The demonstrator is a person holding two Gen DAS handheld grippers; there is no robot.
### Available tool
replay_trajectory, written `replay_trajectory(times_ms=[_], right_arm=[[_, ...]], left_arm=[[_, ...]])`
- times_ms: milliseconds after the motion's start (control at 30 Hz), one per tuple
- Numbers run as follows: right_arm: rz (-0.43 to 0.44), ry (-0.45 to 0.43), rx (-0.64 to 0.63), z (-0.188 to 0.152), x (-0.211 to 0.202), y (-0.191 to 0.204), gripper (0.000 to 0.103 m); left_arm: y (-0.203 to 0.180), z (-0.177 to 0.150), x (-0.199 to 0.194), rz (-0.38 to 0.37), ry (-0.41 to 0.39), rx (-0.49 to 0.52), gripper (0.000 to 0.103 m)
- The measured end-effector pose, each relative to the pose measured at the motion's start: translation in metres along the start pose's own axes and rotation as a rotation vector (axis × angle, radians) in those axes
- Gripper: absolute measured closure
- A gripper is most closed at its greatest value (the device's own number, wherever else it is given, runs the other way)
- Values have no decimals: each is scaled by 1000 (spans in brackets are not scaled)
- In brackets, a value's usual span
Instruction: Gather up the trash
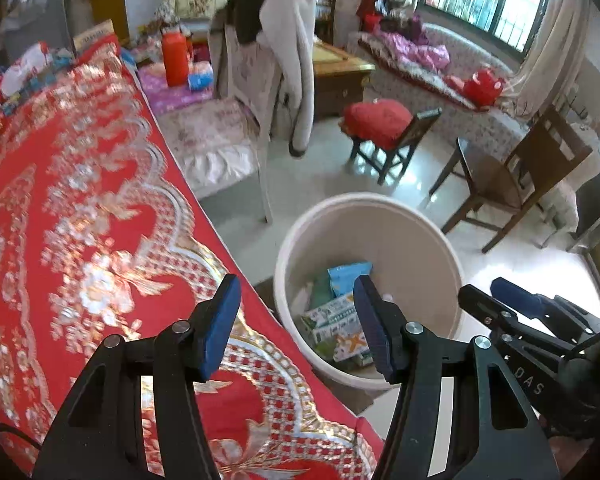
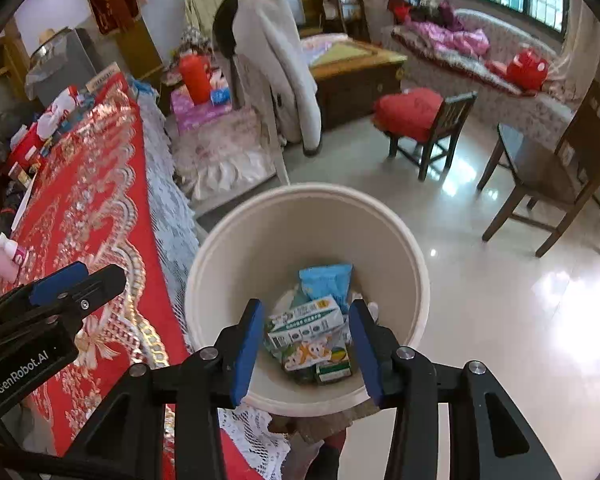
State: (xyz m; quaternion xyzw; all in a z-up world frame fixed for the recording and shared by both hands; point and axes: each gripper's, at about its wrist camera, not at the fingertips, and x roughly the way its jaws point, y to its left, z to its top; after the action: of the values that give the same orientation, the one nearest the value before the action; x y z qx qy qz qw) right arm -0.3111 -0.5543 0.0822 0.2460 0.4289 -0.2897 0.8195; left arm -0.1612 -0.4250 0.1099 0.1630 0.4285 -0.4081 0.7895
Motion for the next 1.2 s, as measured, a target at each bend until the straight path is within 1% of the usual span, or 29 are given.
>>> replay_trajectory(times_ms=[33, 67, 100, 267, 333, 400, 500, 633, 767, 1033, 1200], right_arm=[[-4, -14, 0, 0, -5, 2, 60], [-11, -57, 3, -1, -18, 6, 60], [-11, -57, 3, -1, -18, 6, 60], [-63, -158, -14, -3, -47, 15, 59], [-76, -188, -12, -5, -57, 17, 53], [-84, -219, 0, -7, -65, 18, 39], [-93, -258, 12, -10, -75, 18, 37], [-102, -275, 16, -12, -83, 23, 37], [-109, -288, 21, -14, -88, 26, 37], [-121, -304, 23, -20, -96, 29, 36], [-128, -315, 18, -21, -101, 30, 33]], left_arm=[[1, 0, -7, 5, -21, 6, 46], [1, 1, -13, 7, -37, 10, 46], [3, 1, -16, 7, -47, 12, 46], [10, 0, -40, -5, -103, 22, 46], [11, -2, -48, -8, -124, 27, 46], [12, -4, -55, -12, -142, 32, 46], [11, -6, -65, -6, -171, 48, 46], [11, -9, -72, -3, -189, 66, 46], [15, -12, -77, -22, -191, 59, 46], [20, -13, -84, -34, -210, 68, 46], [22, -13, -85, -43, -206, 58, 46]])
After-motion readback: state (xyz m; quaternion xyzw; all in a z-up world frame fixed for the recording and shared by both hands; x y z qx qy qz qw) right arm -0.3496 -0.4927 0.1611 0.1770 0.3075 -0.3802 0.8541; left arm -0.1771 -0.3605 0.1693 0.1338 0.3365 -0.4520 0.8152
